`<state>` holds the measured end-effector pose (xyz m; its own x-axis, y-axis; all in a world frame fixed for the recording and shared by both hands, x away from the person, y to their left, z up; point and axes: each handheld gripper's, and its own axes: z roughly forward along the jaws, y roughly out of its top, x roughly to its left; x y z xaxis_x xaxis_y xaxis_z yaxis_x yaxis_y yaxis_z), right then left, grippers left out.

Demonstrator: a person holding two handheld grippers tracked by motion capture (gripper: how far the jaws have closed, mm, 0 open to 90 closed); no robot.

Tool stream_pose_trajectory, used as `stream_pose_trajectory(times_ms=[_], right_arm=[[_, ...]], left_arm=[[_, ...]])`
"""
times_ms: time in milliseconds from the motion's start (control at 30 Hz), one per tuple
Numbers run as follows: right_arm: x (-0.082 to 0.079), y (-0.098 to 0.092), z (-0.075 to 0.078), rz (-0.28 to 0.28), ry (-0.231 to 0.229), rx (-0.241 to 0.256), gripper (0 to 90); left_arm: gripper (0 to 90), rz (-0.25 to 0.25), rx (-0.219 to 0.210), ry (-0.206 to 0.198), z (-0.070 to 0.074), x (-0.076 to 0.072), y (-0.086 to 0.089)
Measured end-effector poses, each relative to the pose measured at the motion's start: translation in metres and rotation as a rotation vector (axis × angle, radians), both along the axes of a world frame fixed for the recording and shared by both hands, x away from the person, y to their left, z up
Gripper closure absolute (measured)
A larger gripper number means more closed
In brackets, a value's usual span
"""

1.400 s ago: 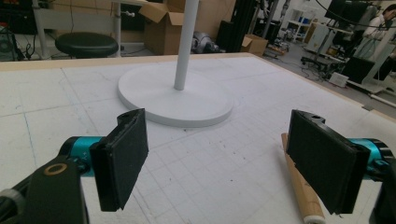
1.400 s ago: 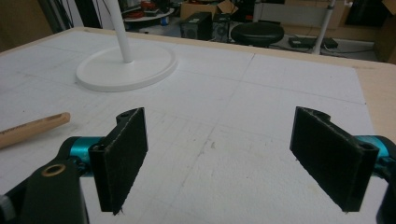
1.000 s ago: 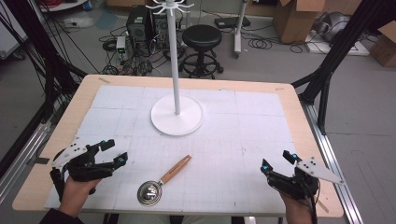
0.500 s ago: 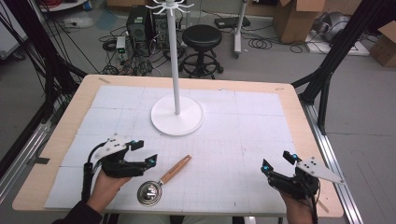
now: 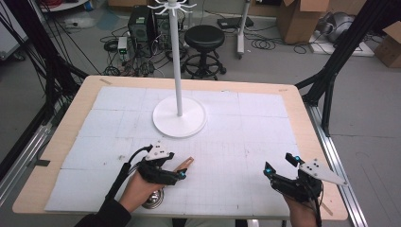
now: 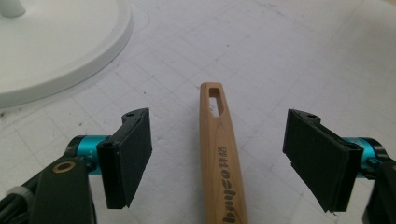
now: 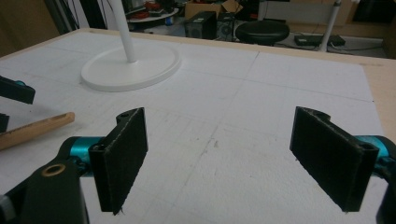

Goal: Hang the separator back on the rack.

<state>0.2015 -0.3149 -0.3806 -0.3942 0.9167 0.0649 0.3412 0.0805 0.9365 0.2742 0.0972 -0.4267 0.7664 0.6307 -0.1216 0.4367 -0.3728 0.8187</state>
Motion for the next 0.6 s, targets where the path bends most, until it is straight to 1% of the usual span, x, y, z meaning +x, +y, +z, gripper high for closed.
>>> stream_pose_trajectory(times_ms=[67,100,167,200,233,267,333,367,400,467,533,600], right_arm=[[0.0,0.0,0.0,0.0,0.0,-0.001,18.1],[0.0,0.0,0.0,0.0,-0.001,-0.001,18.1],[0.001,0.001,0.0,0.004,0.0,-0.006,18.1],[0.0,0.001,0.0,0.003,0.0,-0.006,18.1],[0.0,0.001,0.0,0.003,0.0,-0.006,18.1],[0.001,0.001,0.0,0.004,0.0,-0.006,18.1],[0.0,0.001,0.0,0.001,0.003,0.0,18.1],[0.0,0.001,0.0,0.001,0.003,0.0,18.1],[0.0,0.0,0.0,0.001,0.005,-0.001,18.1],[0.0,0.0,0.0,0.002,0.008,0.001,18.1],[0.001,0.0,0.0,0.006,0.005,0.0,18.2],[0.001,0.001,0.0,0.006,0.006,0.004,18.2]], left_arm=[[24.2,-0.002,0.012,0.022,-0.002,0.002,-0.002],[24.4,-0.004,0.026,0.032,-0.003,0.003,-0.004],[28.9,-0.006,0.069,0.051,-0.006,0.004,-0.008],[31.4,-0.013,0.112,0.064,-0.009,0.005,-0.011],[33.3,-0.013,0.112,0.064,-0.009,0.005,-0.011],[33.3,-0.017,0.127,0.069,-0.01,0.005,-0.013],[37.0,-0.008,0.157,0.07,-0.012,0.005,-0.015],[37.0,-0.007,0.165,0.067,-0.013,0.005,-0.015],[39.9,-0.006,0.168,0.07,-0.013,0.005,-0.016],[41.4,-0.001,0.184,0.062,-0.012,0.005,-0.017],[47.3,-0.001,0.208,0.056,-0.011,0.005,-0.018],[48.9,0.002,0.225,0.049,-0.011,0.005,-0.019]])
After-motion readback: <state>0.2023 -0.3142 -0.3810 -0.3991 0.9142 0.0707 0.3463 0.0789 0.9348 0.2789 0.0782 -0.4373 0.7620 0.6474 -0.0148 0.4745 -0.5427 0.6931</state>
